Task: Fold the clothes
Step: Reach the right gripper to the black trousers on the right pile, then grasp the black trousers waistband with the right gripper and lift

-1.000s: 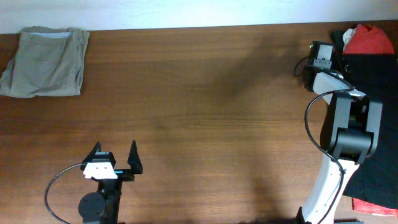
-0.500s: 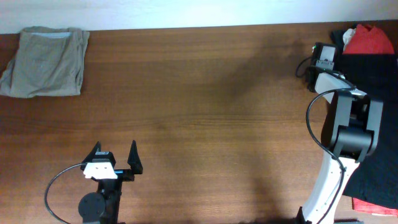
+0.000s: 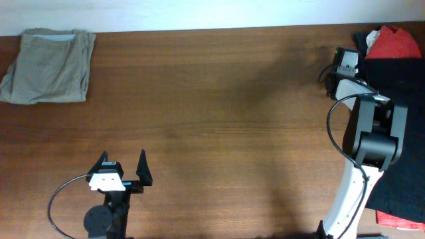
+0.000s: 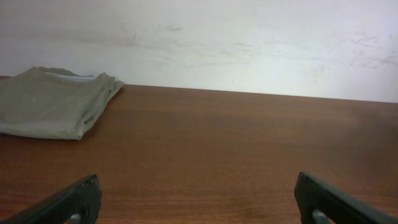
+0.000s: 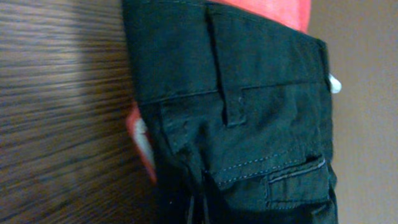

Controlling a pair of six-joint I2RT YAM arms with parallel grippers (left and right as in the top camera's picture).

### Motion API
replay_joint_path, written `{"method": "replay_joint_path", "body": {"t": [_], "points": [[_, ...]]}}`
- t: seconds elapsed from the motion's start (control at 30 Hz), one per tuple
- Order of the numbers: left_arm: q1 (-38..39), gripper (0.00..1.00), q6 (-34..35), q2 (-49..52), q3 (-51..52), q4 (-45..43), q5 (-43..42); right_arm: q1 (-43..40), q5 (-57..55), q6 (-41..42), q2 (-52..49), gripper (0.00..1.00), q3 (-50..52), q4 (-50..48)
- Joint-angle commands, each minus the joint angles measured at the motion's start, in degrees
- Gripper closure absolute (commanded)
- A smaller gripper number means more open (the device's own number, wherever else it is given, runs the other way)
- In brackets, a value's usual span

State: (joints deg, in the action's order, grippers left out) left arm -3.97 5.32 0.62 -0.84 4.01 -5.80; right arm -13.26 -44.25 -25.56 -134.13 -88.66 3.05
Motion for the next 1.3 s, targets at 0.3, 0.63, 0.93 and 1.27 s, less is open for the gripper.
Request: {"method": "replay_joint_path", "body": {"t": [0.3, 0.63, 0.93, 1.27], "points": [[0.22, 0.01, -1.11, -0.33, 0.33, 0.04, -0.79, -0.09, -7.67, 10.03, 10.6, 0.96, 0.46, 1.05], [0.22, 0.01, -1.11, -0.33, 0.33, 0.04, -0.79, 9.16, -7.43, 14.49, 17.92, 0.96, 0.46, 2.47], [0.22, 0.01, -1.11, -0.33, 0.33, 0.04, -0.79, 10.86, -7.23, 14.51, 17.66, 0.96, 0.46, 3.48], [0.22, 0.01, -1.11, -0.33, 0.33, 0.04, -0.79, -2.08, -6.99, 14.47, 14.47, 0.96, 0.48, 4.59]]}}
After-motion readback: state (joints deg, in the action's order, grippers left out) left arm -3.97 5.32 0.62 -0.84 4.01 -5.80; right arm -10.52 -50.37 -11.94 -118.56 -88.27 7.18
